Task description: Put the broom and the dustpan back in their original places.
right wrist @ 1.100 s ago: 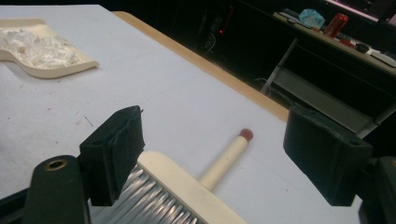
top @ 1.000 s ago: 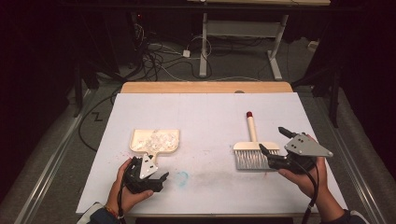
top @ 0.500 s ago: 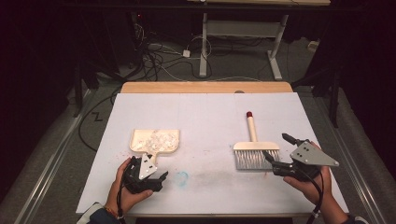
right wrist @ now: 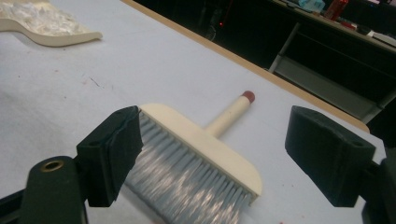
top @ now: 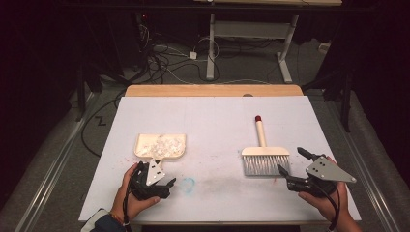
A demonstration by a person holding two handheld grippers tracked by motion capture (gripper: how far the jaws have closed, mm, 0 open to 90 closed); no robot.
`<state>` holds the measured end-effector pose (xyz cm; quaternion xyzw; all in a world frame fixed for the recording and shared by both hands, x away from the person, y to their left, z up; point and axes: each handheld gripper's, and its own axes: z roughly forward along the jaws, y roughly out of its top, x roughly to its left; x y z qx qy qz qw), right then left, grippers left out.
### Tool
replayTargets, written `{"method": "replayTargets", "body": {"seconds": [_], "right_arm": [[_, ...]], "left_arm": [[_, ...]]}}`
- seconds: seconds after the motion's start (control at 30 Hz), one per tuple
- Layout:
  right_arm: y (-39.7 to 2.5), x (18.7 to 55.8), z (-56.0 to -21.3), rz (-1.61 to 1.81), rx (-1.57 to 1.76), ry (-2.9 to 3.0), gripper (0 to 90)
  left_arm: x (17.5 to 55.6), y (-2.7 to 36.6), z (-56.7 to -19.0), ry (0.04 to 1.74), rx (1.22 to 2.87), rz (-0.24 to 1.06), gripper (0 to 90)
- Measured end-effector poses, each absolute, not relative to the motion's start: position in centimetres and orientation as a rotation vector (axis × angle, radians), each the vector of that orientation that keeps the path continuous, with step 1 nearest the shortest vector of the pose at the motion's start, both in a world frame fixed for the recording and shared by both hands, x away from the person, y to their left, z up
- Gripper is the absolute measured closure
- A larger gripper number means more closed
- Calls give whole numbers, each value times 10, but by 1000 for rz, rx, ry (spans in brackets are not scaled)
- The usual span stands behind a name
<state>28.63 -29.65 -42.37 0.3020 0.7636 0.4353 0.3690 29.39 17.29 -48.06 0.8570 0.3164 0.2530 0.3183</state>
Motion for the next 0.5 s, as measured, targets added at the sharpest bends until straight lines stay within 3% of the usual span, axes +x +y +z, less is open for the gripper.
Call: {"method": "replayTargets", "body": {"seconds": [0.5], "right_arm": [[-312, 275, -441, 1108, 828, 1963, 177]], "left_arm": [[290, 172, -479, 802, 2241, 664, 185]]}}
